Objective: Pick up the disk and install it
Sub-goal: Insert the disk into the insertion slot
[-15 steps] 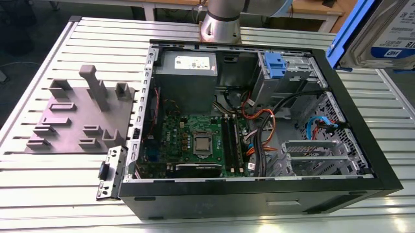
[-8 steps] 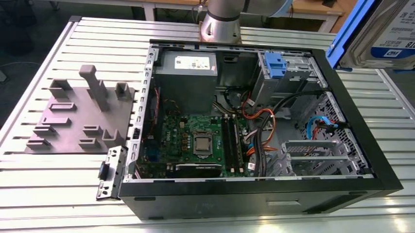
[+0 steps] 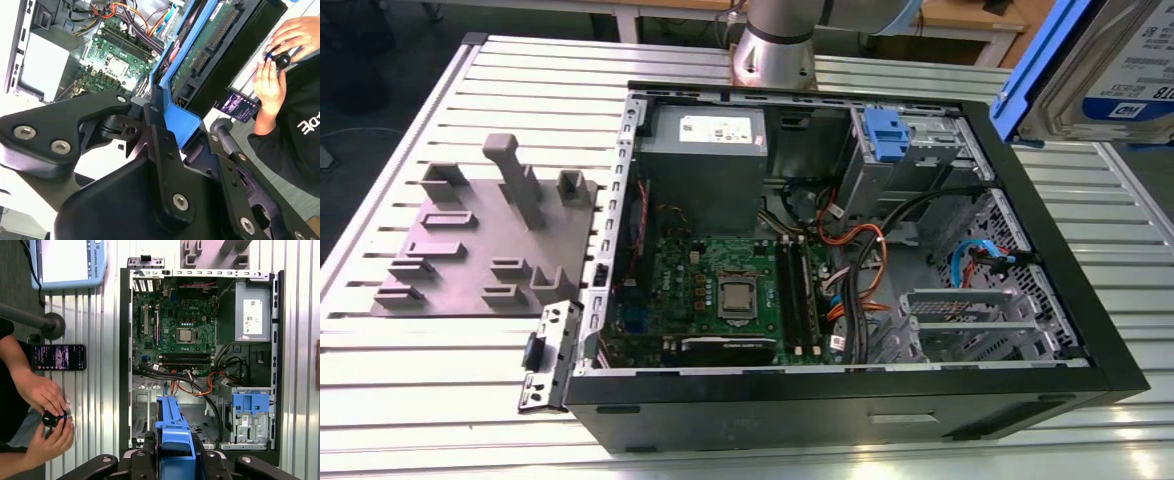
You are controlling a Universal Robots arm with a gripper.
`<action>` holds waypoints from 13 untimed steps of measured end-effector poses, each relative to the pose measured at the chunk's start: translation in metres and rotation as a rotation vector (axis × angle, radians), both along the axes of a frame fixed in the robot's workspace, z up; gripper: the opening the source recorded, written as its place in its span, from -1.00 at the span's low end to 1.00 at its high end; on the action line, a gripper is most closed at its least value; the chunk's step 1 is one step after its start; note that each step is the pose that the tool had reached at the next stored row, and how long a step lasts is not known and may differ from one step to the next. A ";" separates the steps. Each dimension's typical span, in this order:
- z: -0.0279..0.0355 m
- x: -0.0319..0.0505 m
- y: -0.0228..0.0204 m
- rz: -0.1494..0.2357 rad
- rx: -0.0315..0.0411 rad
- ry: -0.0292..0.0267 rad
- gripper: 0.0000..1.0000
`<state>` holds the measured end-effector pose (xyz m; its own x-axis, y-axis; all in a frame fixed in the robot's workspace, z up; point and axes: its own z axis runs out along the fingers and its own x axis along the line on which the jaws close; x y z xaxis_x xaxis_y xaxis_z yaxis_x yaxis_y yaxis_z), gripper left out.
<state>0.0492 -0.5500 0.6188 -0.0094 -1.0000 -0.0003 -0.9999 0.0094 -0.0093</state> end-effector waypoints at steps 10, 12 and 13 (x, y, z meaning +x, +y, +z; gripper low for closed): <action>-0.0018 0.0000 -0.0001 0.000 0.0000 0.0000 -0.27; -0.0018 0.0000 -0.0001 0.000 0.0000 0.0000 -0.27; -0.0019 0.0000 -0.0001 0.000 0.0001 0.0000 -0.27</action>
